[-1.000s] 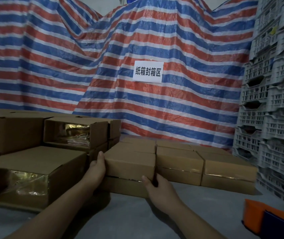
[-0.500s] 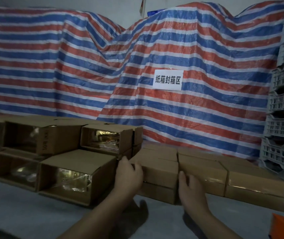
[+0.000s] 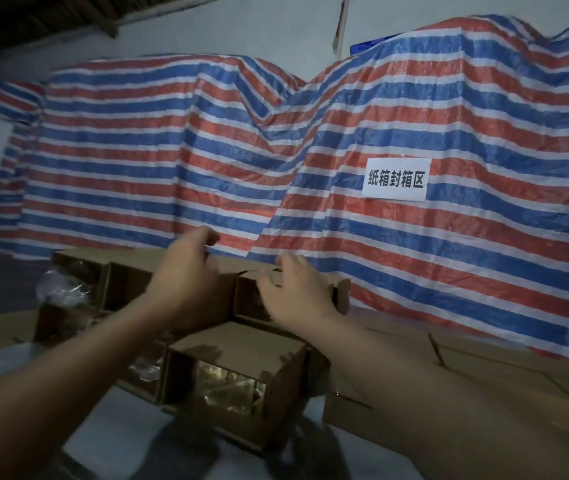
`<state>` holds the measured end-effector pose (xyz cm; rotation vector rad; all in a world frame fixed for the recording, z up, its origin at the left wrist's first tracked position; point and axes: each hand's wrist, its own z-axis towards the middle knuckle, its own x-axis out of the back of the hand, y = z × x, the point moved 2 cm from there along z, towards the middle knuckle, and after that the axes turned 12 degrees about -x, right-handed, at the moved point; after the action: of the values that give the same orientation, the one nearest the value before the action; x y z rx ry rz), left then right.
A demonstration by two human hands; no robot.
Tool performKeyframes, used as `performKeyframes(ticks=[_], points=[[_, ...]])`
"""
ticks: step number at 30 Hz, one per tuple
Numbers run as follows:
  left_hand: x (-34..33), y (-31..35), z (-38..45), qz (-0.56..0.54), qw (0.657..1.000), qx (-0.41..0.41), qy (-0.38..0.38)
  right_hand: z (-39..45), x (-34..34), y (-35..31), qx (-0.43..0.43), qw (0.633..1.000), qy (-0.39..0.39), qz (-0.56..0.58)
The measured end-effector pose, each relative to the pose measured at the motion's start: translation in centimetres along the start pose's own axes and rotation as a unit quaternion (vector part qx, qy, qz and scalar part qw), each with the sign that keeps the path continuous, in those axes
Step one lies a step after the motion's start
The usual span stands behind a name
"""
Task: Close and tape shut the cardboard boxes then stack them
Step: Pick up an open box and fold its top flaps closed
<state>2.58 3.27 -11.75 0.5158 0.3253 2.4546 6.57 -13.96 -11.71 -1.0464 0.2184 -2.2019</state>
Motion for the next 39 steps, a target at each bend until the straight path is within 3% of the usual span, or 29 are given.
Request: performKeyframes(ticks=[3, 6, 9, 14, 21, 26, 31, 33, 35, 39], points=[[3.2, -5.3, 1.1, 0.149, 0.989, -0.008, -0.013, 2.0, -3.7, -4.0, 0.042, 0.998, -0.029, -0.028], [5.1, -10.3, 2.1, 0.297, 0.948, 0.014, -0.109, 3.6, -7.0, -6.6, 0.033, 0.997, -0.063, -0.035], [6.1, -14.9, 2.6, 0.315, 0.933, 0.052, -0.165, 4.3, -10.0, -8.2, 0.033, 0.993, -0.104, -0.044], [5.9, -18.8, 2.1, 0.199, 0.958, 0.100, -0.180, 4.0, -13.5, -9.9, 0.033, 0.991, -0.091, -0.090], [5.7, -18.4, 1.2, 0.163, 0.979, 0.053, -0.114, 3.7, -13.5, -10.1, 0.017, 0.996, -0.065, -0.060], [6.8, -15.2, 2.3, 0.083, 0.996, 0.018, -0.010, 4.2, -8.5, -10.4, 0.017, 0.996, -0.087, 0.007], [7.8, -8.8, 4.0, -0.021, 1.000, 0.002, -0.014, 4.4, -0.6, -9.8, -0.031, 0.990, -0.134, 0.017], [7.7, -5.9, 4.7, -0.109, 0.990, 0.068, -0.061, 3.8, 2.6, -8.9, -0.055, 0.988, -0.141, 0.015], [7.5, -2.9, 5.0, -0.228, 0.952, 0.148, -0.143, 2.8, 5.8, -7.4, -0.081, 0.986, -0.142, 0.013], [5.7, 2.9, 3.3, -0.333, 0.899, 0.184, -0.218, 0.3, 12.2, -3.6, -0.134, 0.980, -0.150, -0.004]])
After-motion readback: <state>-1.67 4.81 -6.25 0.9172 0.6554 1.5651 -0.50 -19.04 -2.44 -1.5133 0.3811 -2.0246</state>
